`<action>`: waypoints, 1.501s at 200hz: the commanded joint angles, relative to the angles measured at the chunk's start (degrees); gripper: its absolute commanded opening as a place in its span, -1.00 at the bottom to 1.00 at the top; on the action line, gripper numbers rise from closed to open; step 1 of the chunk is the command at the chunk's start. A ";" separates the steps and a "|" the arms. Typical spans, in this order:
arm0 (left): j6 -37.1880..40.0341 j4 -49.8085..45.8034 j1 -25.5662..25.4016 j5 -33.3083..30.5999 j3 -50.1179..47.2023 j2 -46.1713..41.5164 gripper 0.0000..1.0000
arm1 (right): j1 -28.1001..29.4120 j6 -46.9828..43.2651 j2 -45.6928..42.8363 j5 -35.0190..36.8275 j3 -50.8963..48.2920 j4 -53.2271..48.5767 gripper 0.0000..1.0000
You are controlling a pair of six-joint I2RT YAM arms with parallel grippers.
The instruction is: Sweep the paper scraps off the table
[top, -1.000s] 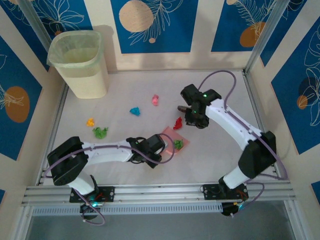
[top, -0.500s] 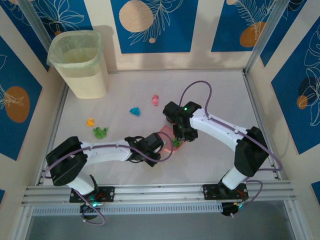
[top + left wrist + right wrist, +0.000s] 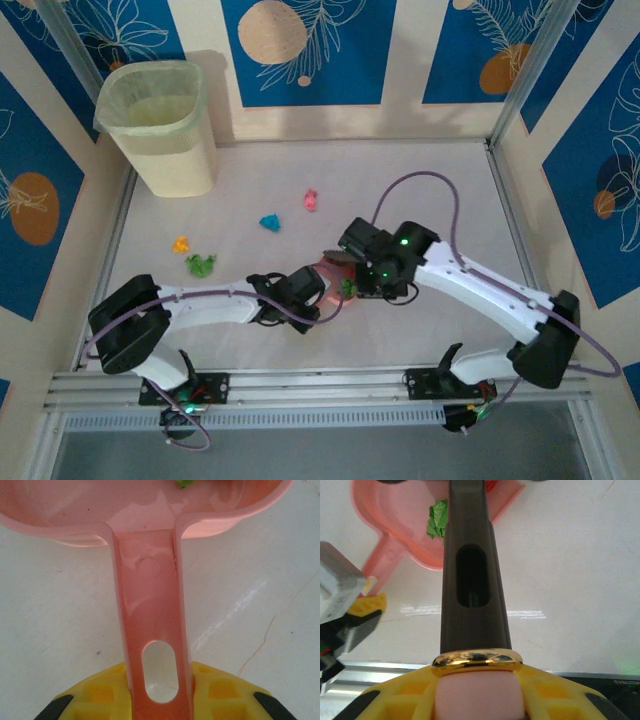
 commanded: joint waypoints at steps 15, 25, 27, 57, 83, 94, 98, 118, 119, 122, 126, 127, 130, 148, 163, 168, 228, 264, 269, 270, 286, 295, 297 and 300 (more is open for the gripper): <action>-0.81 -0.47 0.62 1.00 -1.28 -0.96 -1.00 | -8.62 2.20 -12.47 -2.51 -4.13 4.50 -1.00; -0.78 -0.39 0.63 1.11 -1.28 -1.13 -1.00 | -12.13 1.04 -14.71 -2.89 -5.34 4.98 -1.00; -0.80 -0.39 0.62 1.16 -1.34 -1.15 -1.00 | -12.79 0.76 -15.01 -2.92 -5.55 4.92 -1.00; -0.51 -0.18 0.62 1.53 -1.37 -1.22 -1.00 | -18.01 -2.57 -13.22 1.88 -6.05 1.91 -1.00; -0.54 -0.19 0.62 1.66 -1.36 -1.13 -1.00 | -17.86 -4.69 -7.73 2.68 -6.09 1.07 -1.00; -0.52 -0.21 0.62 1.64 -1.37 -1.16 -1.00 | -17.01 -5.16 -5.27 3.09 -5.93 0.30 -1.00; -0.52 -0.31 0.62 1.62 -1.37 -1.22 -1.00 | -16.50 -5.18 -4.38 3.45 -5.84 -0.06 -1.00; -0.54 -0.24 0.62 1.66 -1.46 -1.31 -1.00 | -13.41 -4.74 -0.81 5.19 -5.78 -1.46 -1.00; -0.54 -0.24 0.62 1.69 -1.46 -1.31 -1.00 | -13.26 -4.61 -0.63 5.22 -5.76 -1.55 -1.00; -0.54 -0.25 0.62 1.66 -1.45 -1.31 -1.00 | -12.82 -4.44 -0.19 5.38 -5.74 -1.77 -1.00; -0.54 -0.20 0.68 1.78 -1.50 -1.31 -1.00 | -12.17 -4.08 0.28 5.46 -5.66 -1.96 -1.00; -0.50 -0.18 0.65 1.79 -1.48 -1.31 -1.00 | -11.98 -4.02 0.44 5.44 -5.66 -1.93 -1.00; -0.53 -0.24 0.62 1.80 -1.46 -1.31 -1.00 | -11.44 -3.91 0.91 5.40 -5.65 -1.86 -1.00; -0.50 -0.14 0.62 1.97 -1.47 -1.31 -1.00 | -8.38 -3.82 2.75 3.80 -5.83 -0.78 -1.00; -0.54 -0.24 0.62 1.73 -1.45 -1.39 -1.00 | -5.60 -2.76 3.84 2.94 -5.12 -2.41 -1.00; -0.54 -0.19 0.66 1.63 -1.54 -1.48 -1.00 | -4.40 -2.06 4.15 3.20 -4.71 -3.59 -1.00; -0.69 -0.01 0.70 0.99 -1.89 -2.10 -1.00 | 6.36 4.81 -1.60 0.48 -3.98 -9.77 -1.00; -0.76 0.71 0.62 1.53 -2.16 -2.18 -1.00 | 6.01 4.91 -7.65 -3.54 -5.78 -4.73 -1.00; -0.80 0.90 0.64 1.62 -2.24 -2.19 -1.00 | 5.50 5.02 -8.09 -3.41 -5.87 -4.48 -1.00; -0.80 0.94 0.63 1.66 -2.24 -2.19 -1.00 | 5.47 5.06 -8.18 -3.43 -5.89 -4.46 -1.00; -0.72 1.24 0.65 1.88 -2.42 -2.36 -1.00 | 3.90 5.13 -9.89 -3.66 -6.44 -3.48 -1.00; -0.67 1.33 0.62 1.88 -2.54 -2.45 -1.00 | 3.00 5.01 -11.10 -4.01 -6.98 -2.56 -1.00; -0.64 1.38 0.66 1.84 -2.56 -2.45 -1.00 | 2.74 4.96 -11.44 -4.16 -7.15 -2.33 -1.00; -0.63 1.43 0.64 1.80 -2.52 -2.52 -1.00 | 2.36 4.84 -11.89 -4.27 -7.37 -2.06 -1.00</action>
